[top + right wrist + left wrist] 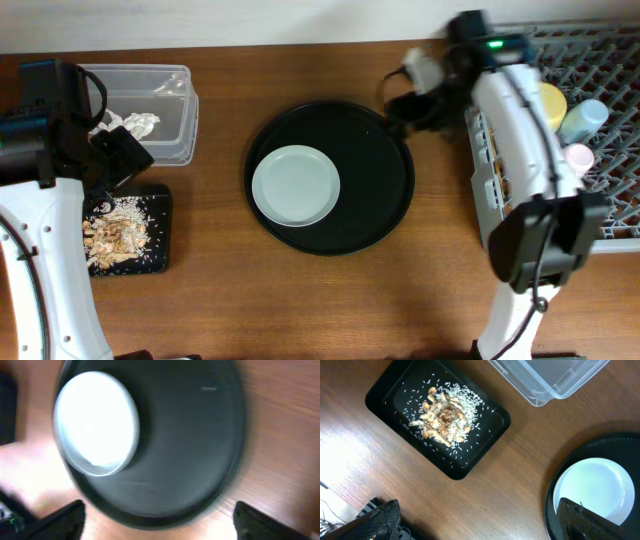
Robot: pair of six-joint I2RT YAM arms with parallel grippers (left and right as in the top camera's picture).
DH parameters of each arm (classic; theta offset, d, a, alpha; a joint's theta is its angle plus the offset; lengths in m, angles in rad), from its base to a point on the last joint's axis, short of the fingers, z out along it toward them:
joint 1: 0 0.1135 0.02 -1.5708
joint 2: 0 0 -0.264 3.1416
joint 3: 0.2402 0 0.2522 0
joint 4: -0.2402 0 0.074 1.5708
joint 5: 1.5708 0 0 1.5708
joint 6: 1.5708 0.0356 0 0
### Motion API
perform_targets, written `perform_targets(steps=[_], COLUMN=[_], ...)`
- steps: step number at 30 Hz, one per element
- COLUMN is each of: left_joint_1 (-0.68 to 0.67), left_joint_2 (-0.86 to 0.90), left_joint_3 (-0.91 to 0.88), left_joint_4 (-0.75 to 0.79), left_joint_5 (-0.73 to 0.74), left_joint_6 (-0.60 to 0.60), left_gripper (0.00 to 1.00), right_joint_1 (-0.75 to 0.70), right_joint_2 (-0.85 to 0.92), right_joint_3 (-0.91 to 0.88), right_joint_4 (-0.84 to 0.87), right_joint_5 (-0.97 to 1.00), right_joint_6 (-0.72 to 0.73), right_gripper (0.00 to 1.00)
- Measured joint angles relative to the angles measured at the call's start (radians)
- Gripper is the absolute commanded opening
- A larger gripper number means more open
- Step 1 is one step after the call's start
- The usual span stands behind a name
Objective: Sort waste into correct bins and load items into the dishwasher rack
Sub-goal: 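Reach the right gripper to the grey plate and grasp its rim, then lift the grey plate and stand it upright in the rack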
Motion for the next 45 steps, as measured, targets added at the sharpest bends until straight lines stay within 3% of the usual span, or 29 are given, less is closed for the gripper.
perform_targets(steps=[5, 8, 11, 16, 24, 26, 31, 32, 39, 45], left_joint_1=[0.000, 0.000, 0.000, 0.000, 0.000, 0.000, 0.000, 0.000, 0.000, 0.000], left_joint_2=[0.000, 0.000, 0.000, 0.000, 0.000, 0.000, 0.000, 0.000, 0.000, 0.000], left_joint_3=[0.000, 0.000, 0.000, 0.000, 0.000, 0.000, 0.000, 0.000, 0.000, 0.000], left_joint_4=[0.000, 0.000, 0.000, 0.000, 0.000, 0.000, 0.000, 0.000, 0.000, 0.000], left_joint_5=[0.000, 0.000, 0.000, 0.000, 0.000, 0.000, 0.000, 0.000, 0.000, -0.001], left_joint_6=[0.000, 0.000, 0.000, 0.000, 0.000, 0.000, 0.000, 0.000, 0.000, 0.000], left_gripper=[0.99, 0.99, 0.99, 0.99, 0.99, 0.99, 0.99, 0.99, 0.99, 0.99], right_joint_1=[0.198, 0.289, 0.357, 0.409, 0.411, 0.411, 0.410, 0.411, 0.376, 0.216], right_joint_2=[0.009, 0.037, 0.056, 0.058, 0.058, 0.058, 0.058, 0.058, 0.053, 0.025], right_joint_3=[-0.059, -0.127, -0.192, -0.285, -0.454, -0.494, -0.514, -0.515, -0.473, -0.179], right_joint_4=[0.114, 0.198, 0.273, 0.345, 0.470, 0.511, 0.549, 0.552, 0.473, 0.196], right_joint_5=[0.056, 0.120, 0.203, 0.343, 0.422, 0.420, 0.407, 0.399, 0.331, 0.312], right_joint_6=[0.116, 0.244, 0.404, 0.644, 0.775, 0.790, 0.804, 0.812, 0.820, 0.764], right_gripper=[0.98, 0.78, 0.68, 0.58, 0.46, 0.39, 0.07, 0.04, 0.04, 0.04])
